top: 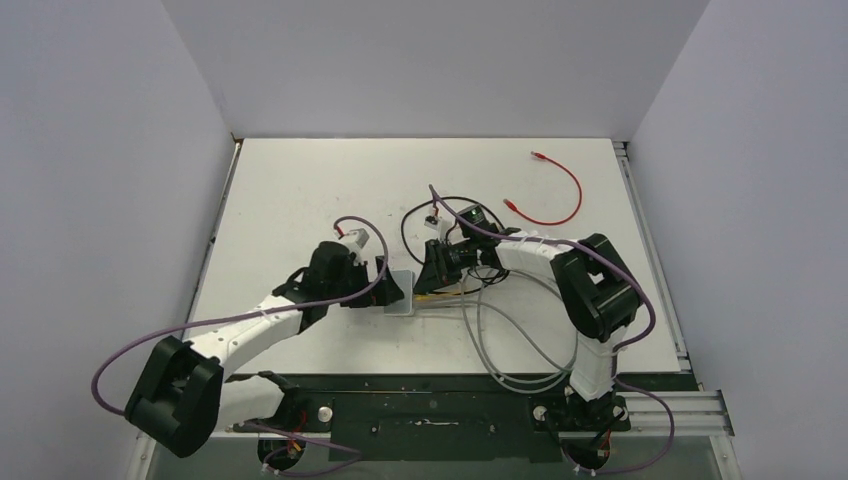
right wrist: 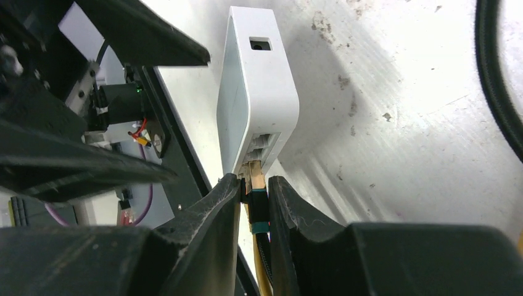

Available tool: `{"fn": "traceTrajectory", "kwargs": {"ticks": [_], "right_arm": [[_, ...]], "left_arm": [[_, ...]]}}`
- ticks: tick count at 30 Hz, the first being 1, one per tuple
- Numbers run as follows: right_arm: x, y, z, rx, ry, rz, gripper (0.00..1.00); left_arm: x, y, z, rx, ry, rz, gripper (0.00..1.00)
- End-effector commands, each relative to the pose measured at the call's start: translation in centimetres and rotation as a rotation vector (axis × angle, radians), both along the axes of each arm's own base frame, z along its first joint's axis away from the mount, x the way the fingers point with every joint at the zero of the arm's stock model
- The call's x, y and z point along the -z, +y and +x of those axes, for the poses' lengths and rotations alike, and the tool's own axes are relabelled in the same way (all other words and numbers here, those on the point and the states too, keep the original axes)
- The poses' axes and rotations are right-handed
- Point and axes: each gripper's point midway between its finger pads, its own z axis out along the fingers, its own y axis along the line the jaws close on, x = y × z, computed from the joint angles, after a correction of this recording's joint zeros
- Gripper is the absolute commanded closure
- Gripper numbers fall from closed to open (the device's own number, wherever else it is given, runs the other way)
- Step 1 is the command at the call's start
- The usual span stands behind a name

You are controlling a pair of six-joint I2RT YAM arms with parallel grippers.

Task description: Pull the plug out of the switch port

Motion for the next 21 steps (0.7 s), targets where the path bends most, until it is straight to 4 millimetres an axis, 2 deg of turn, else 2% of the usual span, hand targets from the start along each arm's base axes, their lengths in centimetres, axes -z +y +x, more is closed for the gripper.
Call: {"fn": "traceTrajectory", "kwargs": {"ticks": [1, 7, 12, 21], "right_arm": [[-5.6, 0.9, 0.2, -0.071, -0.143, 0.127, 0.95], [-9.7, 1.3, 0.5, -0.099, -0.224, 0.197, 0.95], [-12.1, 1.7, 0.7, -0.105, -0.245, 0.247, 0.95], [-12.9, 1.9, 0.6, -0.116, -0.245, 0.273, 0.95]], "left_arm": [[-5.5, -0.8, 1.9, -0.004, -0.095, -0.282, 0.04], [-8.0, 0.3, 1.8, 0.017, -0.113, -0.487, 0.04], [-8.2, 0.1, 1.2, 0.081, -0.102, -0.553, 0.04], [-10.1, -0.9, 1.4, 0.124, -0.119, -0.667, 0.00]]}}
